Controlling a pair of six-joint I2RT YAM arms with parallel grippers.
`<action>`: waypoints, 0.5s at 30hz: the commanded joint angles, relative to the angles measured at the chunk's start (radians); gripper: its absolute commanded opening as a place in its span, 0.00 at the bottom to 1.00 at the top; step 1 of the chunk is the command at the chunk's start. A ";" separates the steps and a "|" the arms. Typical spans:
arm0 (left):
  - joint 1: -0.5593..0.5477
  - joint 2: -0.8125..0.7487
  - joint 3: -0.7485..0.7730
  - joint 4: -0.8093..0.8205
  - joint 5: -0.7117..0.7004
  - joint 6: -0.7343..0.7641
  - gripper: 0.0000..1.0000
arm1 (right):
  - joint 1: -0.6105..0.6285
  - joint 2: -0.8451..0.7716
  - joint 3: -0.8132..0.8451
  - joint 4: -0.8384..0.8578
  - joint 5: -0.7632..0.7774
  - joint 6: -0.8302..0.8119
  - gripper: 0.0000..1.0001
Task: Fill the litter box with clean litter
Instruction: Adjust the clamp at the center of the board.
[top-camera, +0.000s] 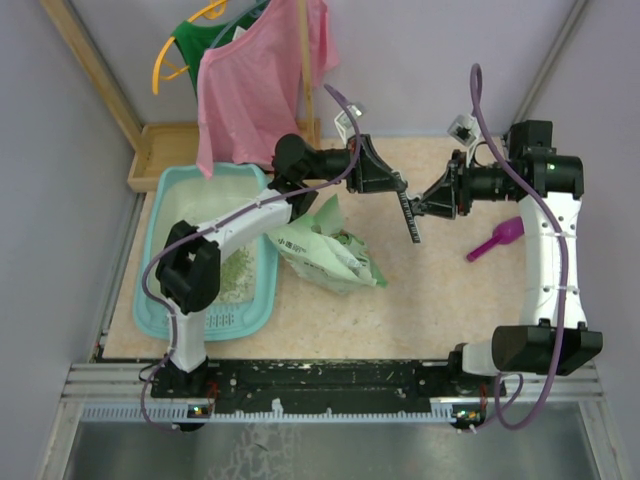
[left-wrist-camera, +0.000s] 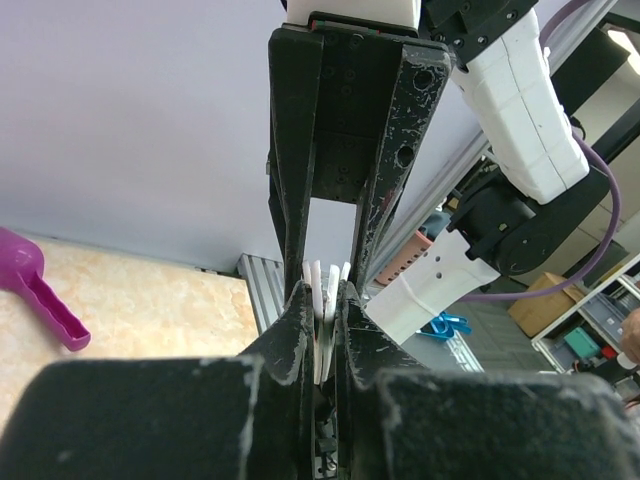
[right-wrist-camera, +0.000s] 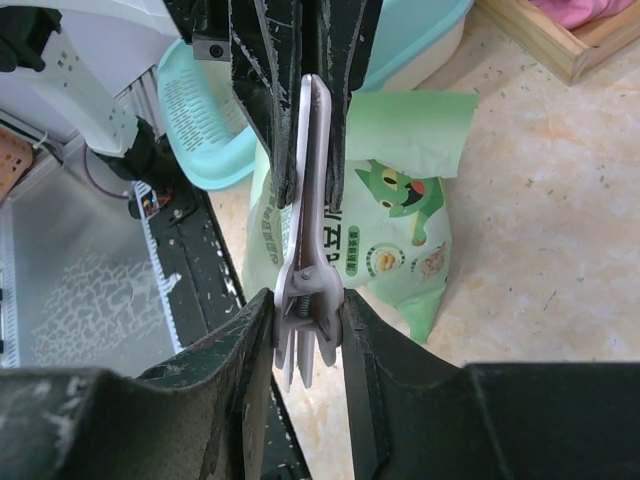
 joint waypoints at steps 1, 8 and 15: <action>0.001 -0.045 -0.013 -0.001 -0.001 0.030 0.00 | -0.014 -0.026 0.028 0.018 -0.018 0.010 0.32; 0.001 -0.047 -0.013 -0.019 0.002 0.047 0.00 | -0.039 -0.029 0.034 0.045 -0.024 0.041 0.43; 0.002 -0.045 -0.011 -0.018 0.002 0.046 0.00 | -0.042 -0.017 0.031 0.004 -0.041 -0.001 0.41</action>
